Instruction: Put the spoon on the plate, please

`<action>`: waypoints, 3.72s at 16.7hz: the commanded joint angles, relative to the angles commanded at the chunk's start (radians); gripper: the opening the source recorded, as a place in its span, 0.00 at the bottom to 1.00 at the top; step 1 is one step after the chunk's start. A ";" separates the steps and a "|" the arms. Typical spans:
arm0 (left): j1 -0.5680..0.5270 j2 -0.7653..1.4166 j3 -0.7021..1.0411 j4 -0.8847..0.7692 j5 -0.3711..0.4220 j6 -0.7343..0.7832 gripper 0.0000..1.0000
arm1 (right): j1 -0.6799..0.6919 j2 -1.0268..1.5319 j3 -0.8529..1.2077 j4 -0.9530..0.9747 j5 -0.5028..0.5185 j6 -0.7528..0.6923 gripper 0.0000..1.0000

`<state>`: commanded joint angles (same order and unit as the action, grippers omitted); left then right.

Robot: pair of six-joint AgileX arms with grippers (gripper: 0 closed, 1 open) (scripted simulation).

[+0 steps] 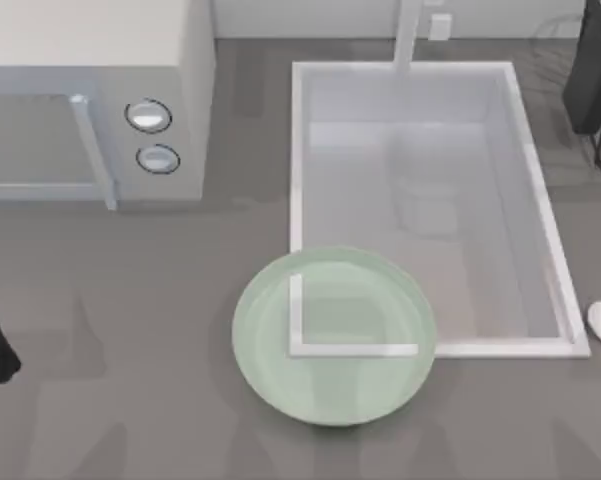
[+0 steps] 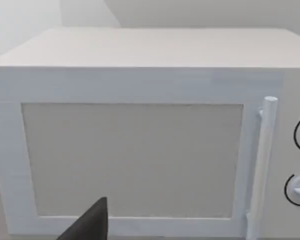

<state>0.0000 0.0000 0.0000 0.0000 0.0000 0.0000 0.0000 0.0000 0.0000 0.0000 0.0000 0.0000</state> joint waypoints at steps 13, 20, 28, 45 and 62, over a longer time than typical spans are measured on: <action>0.000 0.000 0.000 0.000 0.000 0.000 1.00 | -0.058 0.675 0.445 -0.476 -0.002 -0.396 1.00; 0.000 0.000 0.000 0.000 0.000 0.000 1.00 | -0.113 1.254 0.805 -0.877 0.001 -0.718 1.00; 0.000 0.000 0.000 0.000 0.000 0.000 1.00 | -0.138 1.504 0.978 -1.048 0.004 -0.865 1.00; 0.000 0.000 0.000 0.000 0.000 0.000 1.00 | -0.136 1.711 0.738 -0.601 0.004 -0.860 1.00; 0.000 0.000 0.000 0.000 0.000 0.000 1.00 | -0.136 1.711 0.738 -0.601 0.004 -0.860 0.00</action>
<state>0.0000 0.0000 0.0000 0.0000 0.0000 0.0000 -0.1358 1.7115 0.7382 -0.6009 0.0040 -0.8597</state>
